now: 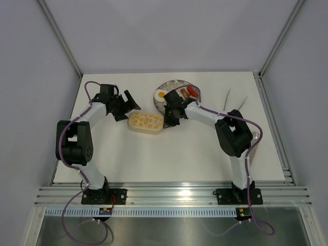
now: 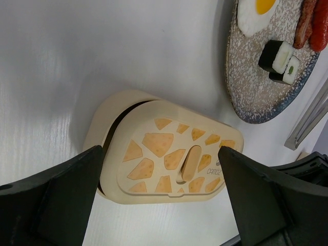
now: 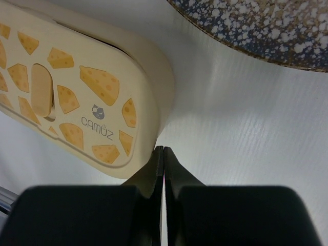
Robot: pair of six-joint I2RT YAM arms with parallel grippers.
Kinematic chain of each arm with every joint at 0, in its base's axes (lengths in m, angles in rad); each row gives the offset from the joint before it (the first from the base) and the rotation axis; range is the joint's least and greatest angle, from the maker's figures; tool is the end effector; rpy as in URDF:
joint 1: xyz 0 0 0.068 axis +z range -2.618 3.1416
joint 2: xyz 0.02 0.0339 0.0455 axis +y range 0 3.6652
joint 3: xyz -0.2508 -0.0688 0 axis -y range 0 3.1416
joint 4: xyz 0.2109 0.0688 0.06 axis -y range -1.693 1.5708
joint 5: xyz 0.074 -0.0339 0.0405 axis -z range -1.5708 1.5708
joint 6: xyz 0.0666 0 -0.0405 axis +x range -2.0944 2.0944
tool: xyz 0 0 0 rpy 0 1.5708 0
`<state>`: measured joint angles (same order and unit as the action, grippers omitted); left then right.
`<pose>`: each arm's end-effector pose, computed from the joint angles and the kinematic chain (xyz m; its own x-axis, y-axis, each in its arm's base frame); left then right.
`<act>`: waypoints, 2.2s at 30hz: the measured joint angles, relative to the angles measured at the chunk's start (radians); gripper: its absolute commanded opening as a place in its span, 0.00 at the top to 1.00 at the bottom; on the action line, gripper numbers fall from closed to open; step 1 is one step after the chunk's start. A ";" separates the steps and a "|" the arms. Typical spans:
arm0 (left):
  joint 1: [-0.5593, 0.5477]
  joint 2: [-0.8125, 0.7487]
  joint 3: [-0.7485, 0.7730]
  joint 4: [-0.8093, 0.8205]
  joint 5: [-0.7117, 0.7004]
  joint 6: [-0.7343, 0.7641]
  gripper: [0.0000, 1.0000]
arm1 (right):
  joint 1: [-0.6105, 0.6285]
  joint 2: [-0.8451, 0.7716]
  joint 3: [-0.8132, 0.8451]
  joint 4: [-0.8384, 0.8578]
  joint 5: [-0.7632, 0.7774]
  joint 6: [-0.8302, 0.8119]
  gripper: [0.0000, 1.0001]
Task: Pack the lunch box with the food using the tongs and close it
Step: Close the box lid on the packing box.
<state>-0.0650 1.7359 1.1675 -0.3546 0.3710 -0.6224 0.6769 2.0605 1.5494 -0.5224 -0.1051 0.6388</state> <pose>0.3510 -0.0470 0.1894 -0.8091 -0.4918 -0.3217 -0.2373 0.7743 -0.5867 0.3254 0.2704 0.1635 -0.9340 0.0101 -0.3572 -0.1344 0.9162 0.3775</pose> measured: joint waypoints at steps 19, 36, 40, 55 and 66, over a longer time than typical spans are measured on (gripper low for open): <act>0.005 -0.025 0.000 -0.020 -0.096 0.024 0.01 | 0.000 0.003 0.001 -0.050 0.043 -0.030 0.98; 0.011 0.009 -0.011 0.011 -0.015 0.023 0.01 | 0.013 0.009 0.077 -0.100 0.061 -0.041 0.98; 0.011 0.011 -0.017 0.016 0.008 0.023 0.01 | 0.034 0.033 0.151 -0.103 0.060 -0.043 0.98; 0.011 0.016 -0.030 0.036 0.022 0.023 0.01 | 0.047 0.045 0.158 -0.101 0.063 -0.047 0.99; 0.011 0.016 -0.029 0.034 0.021 0.028 0.01 | 0.042 -0.066 0.109 -0.109 0.159 -0.067 0.98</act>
<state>-0.0544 1.7519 1.1381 -0.3210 0.3916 -0.5945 0.7189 1.9942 1.6585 -0.6319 0.0536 0.5720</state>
